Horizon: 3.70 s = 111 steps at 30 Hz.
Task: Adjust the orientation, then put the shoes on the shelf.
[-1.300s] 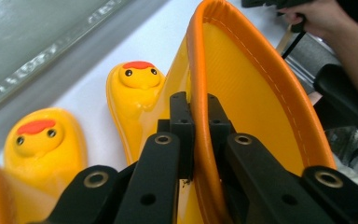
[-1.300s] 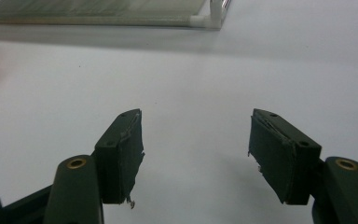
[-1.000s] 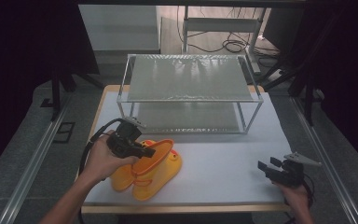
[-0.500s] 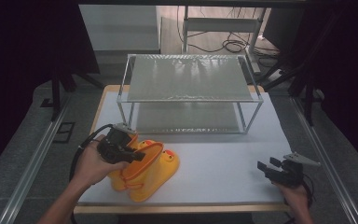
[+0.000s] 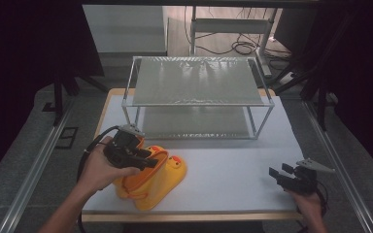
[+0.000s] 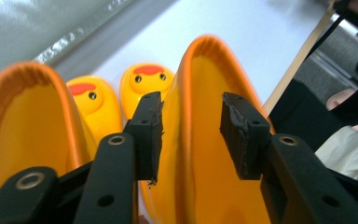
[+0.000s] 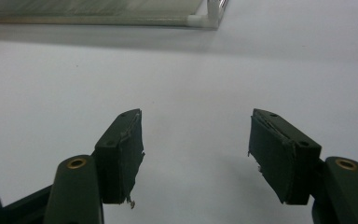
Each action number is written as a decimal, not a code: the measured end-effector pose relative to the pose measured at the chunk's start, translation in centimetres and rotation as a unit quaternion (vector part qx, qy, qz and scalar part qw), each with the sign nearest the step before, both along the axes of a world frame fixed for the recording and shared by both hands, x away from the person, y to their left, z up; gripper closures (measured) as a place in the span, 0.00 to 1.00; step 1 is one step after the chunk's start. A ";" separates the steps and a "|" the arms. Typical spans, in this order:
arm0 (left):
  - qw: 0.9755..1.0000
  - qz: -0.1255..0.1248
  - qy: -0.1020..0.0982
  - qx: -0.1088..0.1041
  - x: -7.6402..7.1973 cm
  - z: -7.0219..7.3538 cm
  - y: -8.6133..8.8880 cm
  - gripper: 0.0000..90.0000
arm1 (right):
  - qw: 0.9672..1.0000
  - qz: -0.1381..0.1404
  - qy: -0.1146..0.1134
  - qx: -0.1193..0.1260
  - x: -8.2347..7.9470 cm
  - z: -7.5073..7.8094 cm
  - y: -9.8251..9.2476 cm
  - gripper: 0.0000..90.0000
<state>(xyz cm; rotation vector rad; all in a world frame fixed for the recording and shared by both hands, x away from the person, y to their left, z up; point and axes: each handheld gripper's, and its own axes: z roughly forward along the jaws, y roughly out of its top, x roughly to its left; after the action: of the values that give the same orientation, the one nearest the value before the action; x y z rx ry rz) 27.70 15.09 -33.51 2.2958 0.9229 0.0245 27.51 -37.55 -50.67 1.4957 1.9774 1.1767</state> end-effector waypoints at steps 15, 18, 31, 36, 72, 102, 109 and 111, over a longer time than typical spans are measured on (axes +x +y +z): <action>0.999 0.007 -0.007 -0.037 -0.2 2.0 1.9 0.55 | 1.000 0.000 0.001 -0.001 0.0 0.0 0.0 0.38; 0.999 0.008 -0.003 -0.041 -0.2 2.0 2.1 0.54 | 1.000 0.001 0.003 -0.002 0.0 0.1 0.0 0.38; 0.999 0.010 0.003 -0.046 -0.4 2.5 3.6 0.52 | 1.000 0.000 0.004 -0.001 0.0 0.0 -0.1 0.38; 0.999 0.014 0.007 -0.048 -0.6 2.6 4.1 0.52 | 1.000 0.001 0.003 -0.001 0.1 0.1 0.0 0.38; 0.997 0.003 0.075 -0.003 0.8 0.4 4.8 0.41 | 1.000 0.002 0.009 -0.003 0.2 -0.3 0.0 0.38; 0.994 0.042 0.047 0.087 1.3 -1.8 2.0 0.92 | 1.000 -0.002 0.015 -0.005 0.3 -0.5 0.0 0.38; 0.996 0.039 0.065 0.047 1.8 -1.9 3.0 0.93 | 1.000 -0.001 0.014 -0.005 0.4 -0.4 0.1 0.38; 0.996 0.040 0.066 0.041 1.9 -2.0 3.1 0.93 | 1.000 -0.001 0.014 -0.004 0.5 -0.4 0.1 0.38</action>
<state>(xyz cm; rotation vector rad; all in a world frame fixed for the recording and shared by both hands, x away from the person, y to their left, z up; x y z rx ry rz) 29.58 18.17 -35.50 2.3563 1.1001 -0.0558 27.96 -37.43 -51.12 1.5180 1.9971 1.1503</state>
